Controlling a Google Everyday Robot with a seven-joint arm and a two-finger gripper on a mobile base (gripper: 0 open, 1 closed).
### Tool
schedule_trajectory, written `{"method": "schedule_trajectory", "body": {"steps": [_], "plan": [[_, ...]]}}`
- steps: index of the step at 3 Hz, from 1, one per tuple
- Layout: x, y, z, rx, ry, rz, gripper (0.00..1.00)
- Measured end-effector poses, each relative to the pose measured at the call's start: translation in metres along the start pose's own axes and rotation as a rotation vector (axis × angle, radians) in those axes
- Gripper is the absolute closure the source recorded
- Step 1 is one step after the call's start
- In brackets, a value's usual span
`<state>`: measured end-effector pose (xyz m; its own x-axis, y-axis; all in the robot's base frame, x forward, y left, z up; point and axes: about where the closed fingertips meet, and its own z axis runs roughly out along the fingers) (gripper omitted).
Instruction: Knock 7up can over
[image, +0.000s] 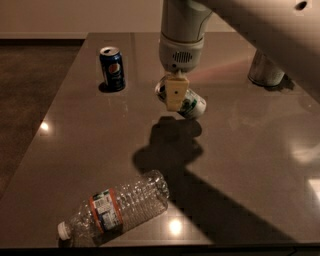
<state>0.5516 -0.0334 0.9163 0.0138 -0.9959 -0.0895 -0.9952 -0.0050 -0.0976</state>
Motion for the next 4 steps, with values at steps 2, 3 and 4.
{"method": "schedule_trajectory", "body": {"steps": [2,3,4], "plan": [[0.013,0.034,0.022,-0.077,0.110,-0.166,0.23],[0.005,0.024,0.024,-0.033,0.082,-0.170,0.00],[0.005,0.024,0.024,-0.031,0.081,-0.170,0.00]]}}
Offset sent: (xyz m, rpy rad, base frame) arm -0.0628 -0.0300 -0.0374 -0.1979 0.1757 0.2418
